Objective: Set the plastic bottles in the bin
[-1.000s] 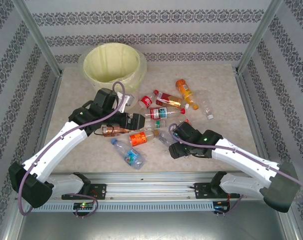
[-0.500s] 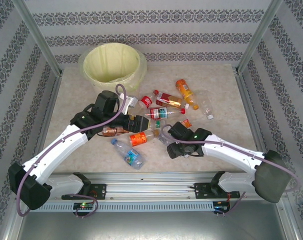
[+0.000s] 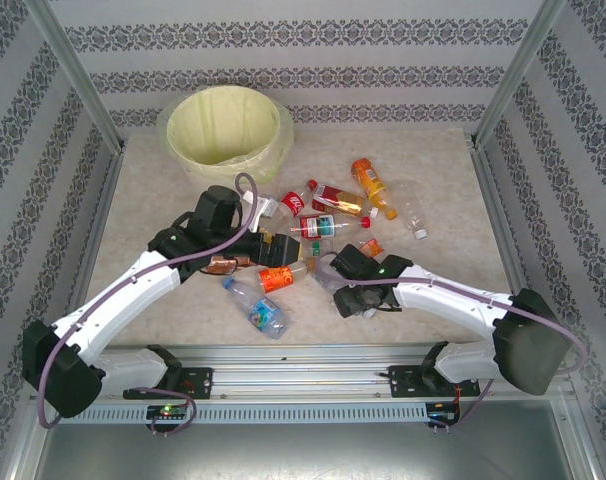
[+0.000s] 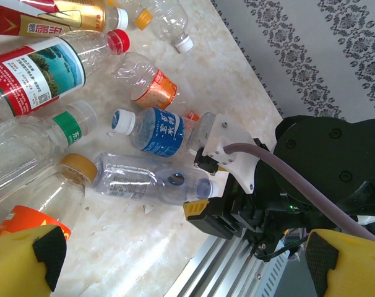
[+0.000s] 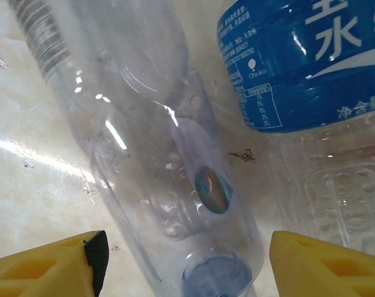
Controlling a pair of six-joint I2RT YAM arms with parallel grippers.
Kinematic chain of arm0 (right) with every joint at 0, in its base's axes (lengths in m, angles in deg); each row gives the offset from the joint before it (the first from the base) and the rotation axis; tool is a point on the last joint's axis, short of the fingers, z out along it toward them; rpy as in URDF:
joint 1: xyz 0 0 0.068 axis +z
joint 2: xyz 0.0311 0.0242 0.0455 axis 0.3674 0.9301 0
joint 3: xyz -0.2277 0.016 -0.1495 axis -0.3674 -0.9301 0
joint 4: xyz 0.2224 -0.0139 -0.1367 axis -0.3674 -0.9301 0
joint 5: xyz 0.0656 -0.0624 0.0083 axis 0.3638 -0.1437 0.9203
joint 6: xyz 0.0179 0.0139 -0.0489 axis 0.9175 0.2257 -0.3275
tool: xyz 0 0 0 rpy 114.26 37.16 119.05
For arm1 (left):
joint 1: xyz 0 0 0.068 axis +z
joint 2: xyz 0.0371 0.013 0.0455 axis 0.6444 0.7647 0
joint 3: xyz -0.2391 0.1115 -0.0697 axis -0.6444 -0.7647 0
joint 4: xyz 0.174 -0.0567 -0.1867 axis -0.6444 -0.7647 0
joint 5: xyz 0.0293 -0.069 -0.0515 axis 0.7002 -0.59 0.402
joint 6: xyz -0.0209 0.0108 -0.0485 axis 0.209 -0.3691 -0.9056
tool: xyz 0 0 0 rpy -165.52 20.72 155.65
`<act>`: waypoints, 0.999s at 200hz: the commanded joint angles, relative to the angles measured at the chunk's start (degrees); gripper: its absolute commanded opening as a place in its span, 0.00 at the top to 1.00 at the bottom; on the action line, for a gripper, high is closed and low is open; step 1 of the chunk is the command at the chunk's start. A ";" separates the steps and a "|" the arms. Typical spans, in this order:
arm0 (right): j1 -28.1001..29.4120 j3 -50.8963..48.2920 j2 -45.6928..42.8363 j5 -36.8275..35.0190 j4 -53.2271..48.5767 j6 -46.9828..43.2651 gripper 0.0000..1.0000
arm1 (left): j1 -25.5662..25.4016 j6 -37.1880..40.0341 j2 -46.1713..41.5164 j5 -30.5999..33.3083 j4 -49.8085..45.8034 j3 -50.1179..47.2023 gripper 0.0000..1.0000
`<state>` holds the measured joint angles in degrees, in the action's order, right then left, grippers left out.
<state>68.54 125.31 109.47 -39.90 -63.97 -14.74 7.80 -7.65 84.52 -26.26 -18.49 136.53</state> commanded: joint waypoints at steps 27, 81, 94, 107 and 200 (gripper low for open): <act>0.51 0.73 2.69 0.59 1.53 -1.58 0.30 | -1.00 0.68 1.49 -0.07 4.24 0.94 0.00; 1.52 1.65 7.31 3.30 3.16 -1.89 0.30 | -1.00 1.02 1.28 1.25 3.47 1.03 0.00; 1.88 1.63 8.14 3.57 3.19 -1.46 0.30 | -0.99 0.92 1.28 1.29 3.58 0.91 0.00; 2.22 1.61 8.47 3.50 3.25 -0.99 0.31 | -1.01 0.81 1.33 1.51 3.62 0.88 0.00; 2.46 0.26 -1.30 2.56 1.72 1.29 0.46 | -1.00 -2.91 0.36 1.43 6.72 0.33 0.00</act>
<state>70.57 125.55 112.66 -36.87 -60.61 -14.59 7.80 -8.37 86.07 -25.36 -15.30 136.53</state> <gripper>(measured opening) 0.539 0.999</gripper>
